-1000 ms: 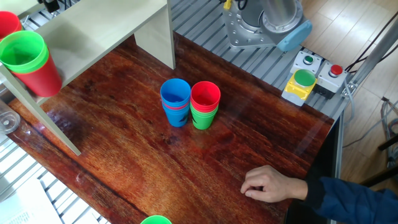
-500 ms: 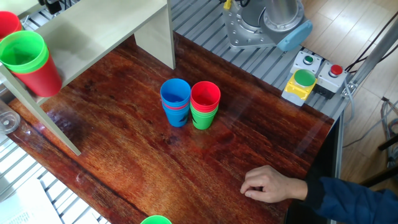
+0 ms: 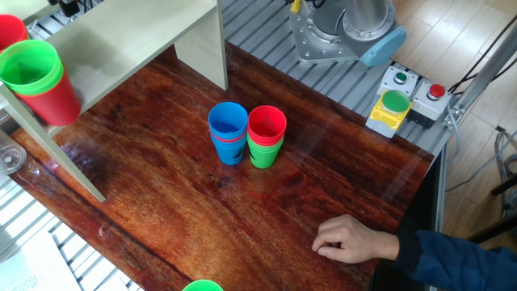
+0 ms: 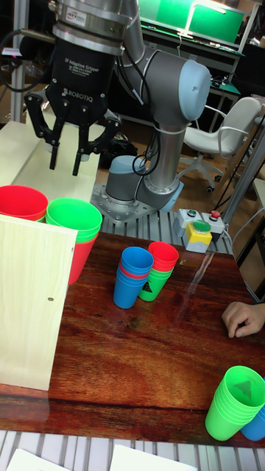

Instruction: Take the cups off the shelf and stack them together

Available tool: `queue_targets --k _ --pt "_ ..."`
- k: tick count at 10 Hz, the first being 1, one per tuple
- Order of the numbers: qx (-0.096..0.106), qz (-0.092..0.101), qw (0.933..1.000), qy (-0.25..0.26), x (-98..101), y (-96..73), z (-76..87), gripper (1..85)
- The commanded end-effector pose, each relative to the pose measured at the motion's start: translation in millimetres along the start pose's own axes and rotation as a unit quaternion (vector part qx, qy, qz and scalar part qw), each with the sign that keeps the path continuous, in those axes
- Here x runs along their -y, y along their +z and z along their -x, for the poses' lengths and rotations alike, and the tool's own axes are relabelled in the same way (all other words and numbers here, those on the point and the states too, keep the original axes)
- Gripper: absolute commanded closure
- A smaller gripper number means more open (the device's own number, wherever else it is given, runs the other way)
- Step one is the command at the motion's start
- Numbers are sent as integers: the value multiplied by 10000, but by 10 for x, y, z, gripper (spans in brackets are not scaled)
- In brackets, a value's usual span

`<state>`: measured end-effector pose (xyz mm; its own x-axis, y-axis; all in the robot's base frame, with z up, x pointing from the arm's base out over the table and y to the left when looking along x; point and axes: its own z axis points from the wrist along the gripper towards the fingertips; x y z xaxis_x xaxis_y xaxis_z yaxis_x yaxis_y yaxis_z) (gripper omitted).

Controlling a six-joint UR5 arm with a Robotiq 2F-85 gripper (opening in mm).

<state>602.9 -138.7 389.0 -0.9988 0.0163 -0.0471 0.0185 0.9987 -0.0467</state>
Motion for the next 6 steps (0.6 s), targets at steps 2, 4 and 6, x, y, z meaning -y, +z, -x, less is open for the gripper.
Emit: queue_targets --k 2,4,6 --pt "-239 -40 9980 -588 182 -102 226 507" --pt "-270 -54 9980 -572 190 -107 217 507" --pt "-239 -72 9983 -519 194 -101 225 517"
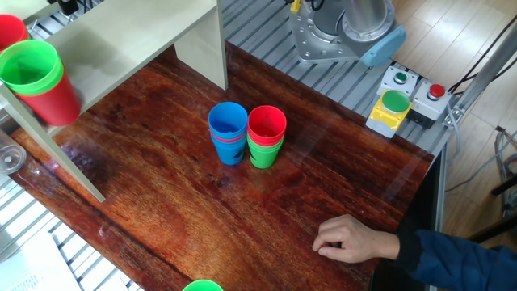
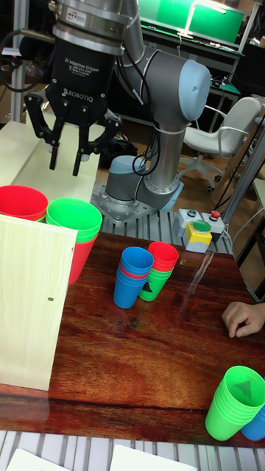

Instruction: Take the cups off the shelf and stack them together

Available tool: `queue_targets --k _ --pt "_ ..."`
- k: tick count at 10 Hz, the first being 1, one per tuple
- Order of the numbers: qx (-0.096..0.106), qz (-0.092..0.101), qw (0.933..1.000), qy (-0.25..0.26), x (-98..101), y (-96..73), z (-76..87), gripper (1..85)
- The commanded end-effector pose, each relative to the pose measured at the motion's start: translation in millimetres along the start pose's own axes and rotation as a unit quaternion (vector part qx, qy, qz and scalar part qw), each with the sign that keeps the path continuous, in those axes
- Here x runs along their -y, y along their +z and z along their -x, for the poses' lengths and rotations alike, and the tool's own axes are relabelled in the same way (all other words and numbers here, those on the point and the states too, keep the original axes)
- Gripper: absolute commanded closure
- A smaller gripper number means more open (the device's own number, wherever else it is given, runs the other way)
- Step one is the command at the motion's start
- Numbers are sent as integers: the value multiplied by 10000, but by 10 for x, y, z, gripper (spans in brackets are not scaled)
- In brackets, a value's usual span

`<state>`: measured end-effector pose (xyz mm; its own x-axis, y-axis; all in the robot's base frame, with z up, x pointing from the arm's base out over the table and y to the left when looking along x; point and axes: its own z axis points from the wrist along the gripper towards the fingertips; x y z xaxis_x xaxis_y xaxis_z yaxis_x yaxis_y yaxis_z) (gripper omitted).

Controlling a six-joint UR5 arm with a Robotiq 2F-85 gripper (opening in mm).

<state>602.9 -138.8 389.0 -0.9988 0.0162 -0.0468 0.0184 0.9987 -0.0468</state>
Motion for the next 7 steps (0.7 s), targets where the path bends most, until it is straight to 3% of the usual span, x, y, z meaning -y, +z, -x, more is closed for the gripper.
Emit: queue_targets --k 1,3,4,6,7 --pt "-200 -104 9986 -475 207 -85 205 530" --pt "-117 -11 9998 -136 106 -49 189 650" --pt "-141 72 9999 -48 62 -51 172 660" --pt "-205 160 9996 146 33 -27 163 840" --pt "-205 287 9989 318 -16 -14 168 840"
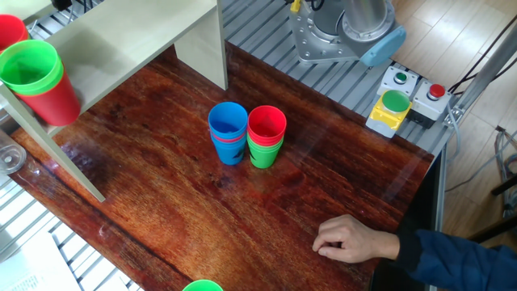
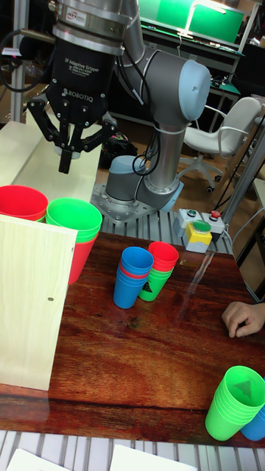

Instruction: Take the cups off the shelf and stack them together

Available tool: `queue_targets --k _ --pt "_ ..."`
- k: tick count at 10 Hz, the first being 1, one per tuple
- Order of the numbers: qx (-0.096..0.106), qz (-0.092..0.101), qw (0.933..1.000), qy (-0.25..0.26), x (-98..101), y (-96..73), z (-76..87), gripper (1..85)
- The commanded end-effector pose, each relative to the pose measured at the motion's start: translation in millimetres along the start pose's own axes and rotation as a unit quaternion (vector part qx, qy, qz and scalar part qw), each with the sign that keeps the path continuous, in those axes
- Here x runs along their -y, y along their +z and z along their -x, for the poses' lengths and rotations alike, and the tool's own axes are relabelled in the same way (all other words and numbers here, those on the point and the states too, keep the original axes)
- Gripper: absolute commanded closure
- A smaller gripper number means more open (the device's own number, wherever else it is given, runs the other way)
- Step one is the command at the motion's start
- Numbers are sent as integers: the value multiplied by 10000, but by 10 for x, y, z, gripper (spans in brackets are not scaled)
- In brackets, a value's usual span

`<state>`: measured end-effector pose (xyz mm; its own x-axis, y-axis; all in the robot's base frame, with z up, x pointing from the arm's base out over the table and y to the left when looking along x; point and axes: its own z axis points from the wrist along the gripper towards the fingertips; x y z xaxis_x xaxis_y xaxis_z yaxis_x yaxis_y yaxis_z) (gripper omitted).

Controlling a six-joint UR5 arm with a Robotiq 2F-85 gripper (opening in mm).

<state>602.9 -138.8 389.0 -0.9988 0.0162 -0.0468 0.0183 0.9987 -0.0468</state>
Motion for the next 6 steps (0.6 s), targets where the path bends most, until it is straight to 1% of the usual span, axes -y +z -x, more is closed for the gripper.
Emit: queue_targets --k 1,2,3,4,5,6 --pt "-221 367 9979 489 -60 2 147 840" --pt "-187 459 9966 661 -84 44 136 840" --pt "-84 460 9973 558 -8 148 134 840" --pt "-39 433 9981 428 98 273 159 840" --pt "-15 335 9989 324 205 365 207 840" --pt "9 336 9991 271 240 456 236 840"
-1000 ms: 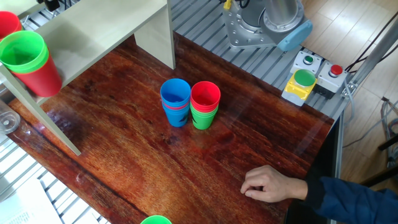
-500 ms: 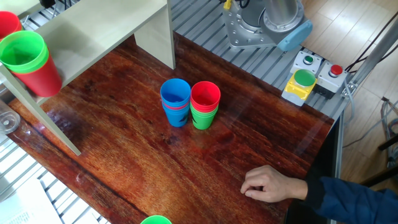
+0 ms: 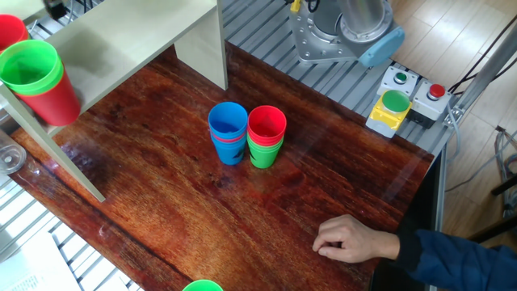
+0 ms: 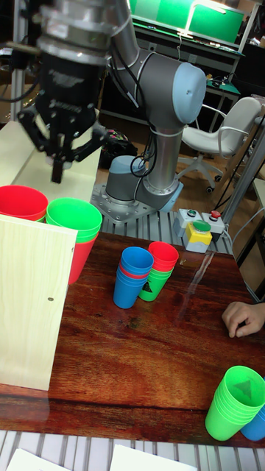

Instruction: Take the cups off the shelf and stack them together

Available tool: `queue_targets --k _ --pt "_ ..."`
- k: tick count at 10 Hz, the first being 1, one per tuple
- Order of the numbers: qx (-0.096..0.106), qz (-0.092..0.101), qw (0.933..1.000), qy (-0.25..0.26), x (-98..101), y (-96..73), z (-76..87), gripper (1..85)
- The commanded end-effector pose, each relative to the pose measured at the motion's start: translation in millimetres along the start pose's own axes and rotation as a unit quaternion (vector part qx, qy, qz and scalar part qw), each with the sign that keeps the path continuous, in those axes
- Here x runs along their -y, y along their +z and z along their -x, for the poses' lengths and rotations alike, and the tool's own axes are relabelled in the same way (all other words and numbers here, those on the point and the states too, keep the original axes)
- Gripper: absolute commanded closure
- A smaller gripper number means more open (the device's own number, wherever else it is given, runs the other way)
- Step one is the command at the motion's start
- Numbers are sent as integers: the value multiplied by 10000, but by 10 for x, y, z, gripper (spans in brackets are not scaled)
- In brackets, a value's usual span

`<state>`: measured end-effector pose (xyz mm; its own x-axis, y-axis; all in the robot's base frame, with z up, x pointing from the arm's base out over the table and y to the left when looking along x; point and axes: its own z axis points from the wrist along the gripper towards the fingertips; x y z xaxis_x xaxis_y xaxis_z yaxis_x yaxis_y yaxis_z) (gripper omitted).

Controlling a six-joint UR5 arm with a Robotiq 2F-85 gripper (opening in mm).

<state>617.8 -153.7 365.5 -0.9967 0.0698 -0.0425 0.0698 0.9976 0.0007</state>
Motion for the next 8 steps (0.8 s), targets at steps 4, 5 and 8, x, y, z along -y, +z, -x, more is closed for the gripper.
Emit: queue_targets --k 4,5,8 --pt "-38 52 9999 77 70 58 -58 840" --pt "-45 43 9999 99 27 24 -63 840" --pt "-182 -54 9996 190 -140 -170 -117 840"
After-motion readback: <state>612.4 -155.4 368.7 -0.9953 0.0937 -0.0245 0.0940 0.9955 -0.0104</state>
